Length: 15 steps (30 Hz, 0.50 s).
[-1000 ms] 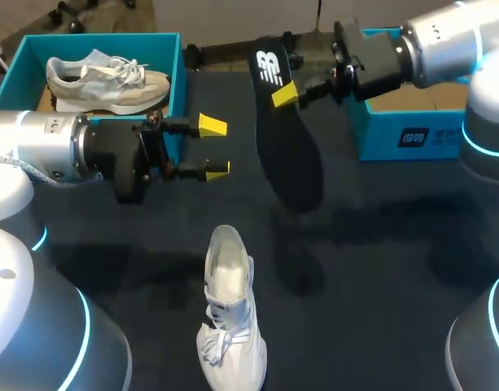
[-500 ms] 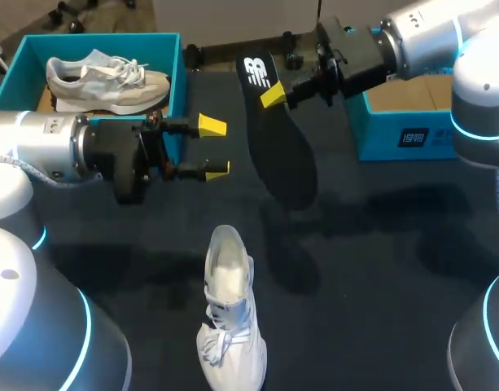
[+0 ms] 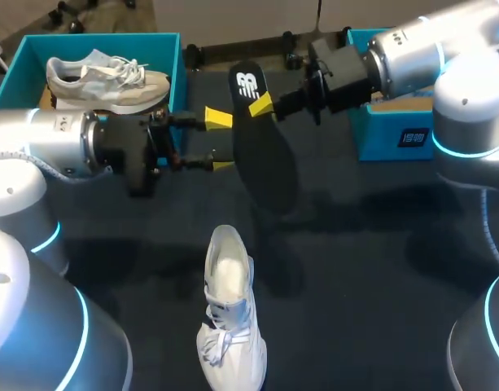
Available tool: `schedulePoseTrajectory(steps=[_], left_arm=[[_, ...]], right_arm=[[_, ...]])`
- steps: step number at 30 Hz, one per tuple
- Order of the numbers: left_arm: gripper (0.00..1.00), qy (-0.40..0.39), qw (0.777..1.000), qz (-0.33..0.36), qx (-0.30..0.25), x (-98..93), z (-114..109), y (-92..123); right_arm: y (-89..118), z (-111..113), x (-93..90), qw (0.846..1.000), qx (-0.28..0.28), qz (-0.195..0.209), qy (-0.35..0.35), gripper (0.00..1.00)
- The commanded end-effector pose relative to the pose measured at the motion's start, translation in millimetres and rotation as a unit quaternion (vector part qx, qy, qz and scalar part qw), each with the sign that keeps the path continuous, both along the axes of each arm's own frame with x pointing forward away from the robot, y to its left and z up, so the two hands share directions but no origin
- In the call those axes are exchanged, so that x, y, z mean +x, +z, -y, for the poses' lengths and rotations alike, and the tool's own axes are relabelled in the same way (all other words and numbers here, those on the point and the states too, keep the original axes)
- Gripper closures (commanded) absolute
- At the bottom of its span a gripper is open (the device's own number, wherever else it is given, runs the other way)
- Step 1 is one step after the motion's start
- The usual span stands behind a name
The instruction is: Take the shoe out of the shoebox, open the shoe tongue, remove and reinsert the insole, then place the shoe into the shoebox
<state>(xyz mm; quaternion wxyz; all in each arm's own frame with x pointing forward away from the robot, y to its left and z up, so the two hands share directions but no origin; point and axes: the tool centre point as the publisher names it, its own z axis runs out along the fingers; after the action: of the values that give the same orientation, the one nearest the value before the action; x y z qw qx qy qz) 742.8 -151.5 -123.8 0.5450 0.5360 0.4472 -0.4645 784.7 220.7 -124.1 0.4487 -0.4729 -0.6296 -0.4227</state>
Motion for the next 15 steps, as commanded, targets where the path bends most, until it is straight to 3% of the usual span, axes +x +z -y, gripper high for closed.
schedulePoseTrajectory(steps=[1, 12, 13, 14, 15], left_arm=[[0.0, 0.005, 1.0, -0.006, -0.03, 9.3, 8, -11], [0.0, 0.011, 0.999, 0.0, -0.043, 10.9, 15, -13], [0.18, 0.009, 0.999, 0.001, -0.044, 9.6, 17, -12], [0.28, 0.009, 0.999, 0.001, -0.044, 8.2, 19, -11], [0.3, 0.009, 0.999, 0.002, -0.044, 7.6, 20, -11]], right_arm=[[-2, -6, -5.3, 1.0, 0.004, -0.007, -0.012, 1.0], [-2, -6, -5.3, 1.0, 0.004, -0.007, -0.012, 1.0], [-2, -6, -5.3, 1.0, 0.004, -0.007, -0.012, 1.0], [-2, -6, -5.3, 1.0, 0.004, -0.007, -0.012, 1.0], [-2, -6, -5.3, 1.0, 0.004, -0.007, -0.012, 1.0]])
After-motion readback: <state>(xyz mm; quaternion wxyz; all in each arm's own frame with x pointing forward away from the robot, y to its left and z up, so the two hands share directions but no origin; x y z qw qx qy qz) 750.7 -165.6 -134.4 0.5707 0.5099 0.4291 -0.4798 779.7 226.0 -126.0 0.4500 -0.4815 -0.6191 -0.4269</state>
